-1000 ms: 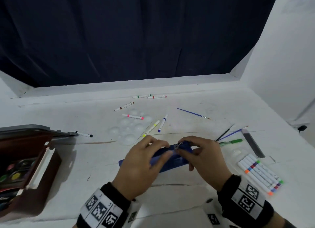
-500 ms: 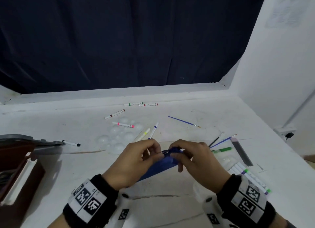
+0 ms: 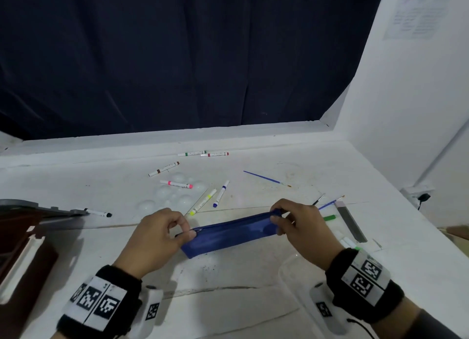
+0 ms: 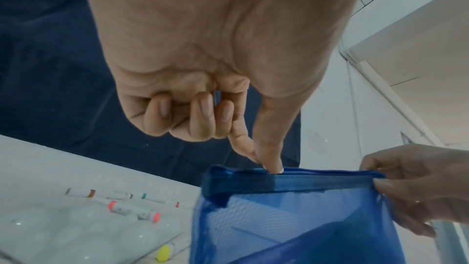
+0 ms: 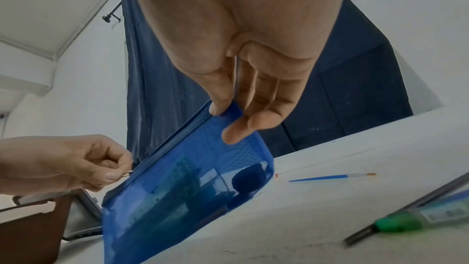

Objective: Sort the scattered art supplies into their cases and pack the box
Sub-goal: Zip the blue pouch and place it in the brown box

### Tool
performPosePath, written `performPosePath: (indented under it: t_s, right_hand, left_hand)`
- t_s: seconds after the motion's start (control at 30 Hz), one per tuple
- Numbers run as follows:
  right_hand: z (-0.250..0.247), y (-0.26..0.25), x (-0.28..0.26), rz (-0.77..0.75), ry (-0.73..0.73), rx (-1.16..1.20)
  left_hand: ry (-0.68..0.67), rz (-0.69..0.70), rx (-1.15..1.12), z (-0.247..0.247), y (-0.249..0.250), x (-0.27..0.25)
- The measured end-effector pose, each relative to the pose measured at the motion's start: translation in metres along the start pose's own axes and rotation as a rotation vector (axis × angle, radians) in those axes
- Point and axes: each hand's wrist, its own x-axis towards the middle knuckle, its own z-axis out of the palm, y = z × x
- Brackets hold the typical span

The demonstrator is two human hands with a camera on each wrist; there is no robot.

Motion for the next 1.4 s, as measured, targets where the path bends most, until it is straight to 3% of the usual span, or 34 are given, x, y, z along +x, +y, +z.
performPosePath:
  t_s: [0.2,0.4,0.53,0.63,0.73,1.1,1.23,1.33,1.4]
  right_hand:
    - [-0.012,0.025,0.009,0.059,-0.082,-0.089]
    - [-0.064,0.075,0.019,0.31,0.085,-0.381]
    - [-0.082,0.108,0.021,0.554,-0.144,-0.69]
    - [-0.079,0.119,0.021,0.612,-0.279,-0.744]
    - [-0.076,0.124,0.022,0.618,-0.326,-0.748]
    - [-0.078,0.111,0.022,0.648,-0.064,-0.628]
    - [-0.075,0.089,0.025,0.517,0.146,-0.466]
    - [-0.062,0.059,0.024,0.24,0.228,-0.213]
    - [-0.049,0.04,0.023,-0.007,0.133,-0.156]
  left_hand:
    - [-0.047,0.017,-0.013,0.017,-0.003,0.002]
    - [-0.009,0.026,-0.026,0.034,0.002,0.005]
    - [-0.055,0.051,-0.006,0.041,0.005,0.007]
    - [-0.056,0.08,0.008,0.046,0.008,0.011]
    - [-0.044,0.105,0.001,0.05,0.015,0.015]
    - [-0.027,0.117,-0.071,0.058,0.024,0.025]
    - [-0.023,0.117,-0.091,0.057,0.022,0.028]
    - [-0.025,0.1,-0.127,0.058,0.023,0.03]
    - [-0.031,0.081,-0.147,0.058,0.023,0.03]
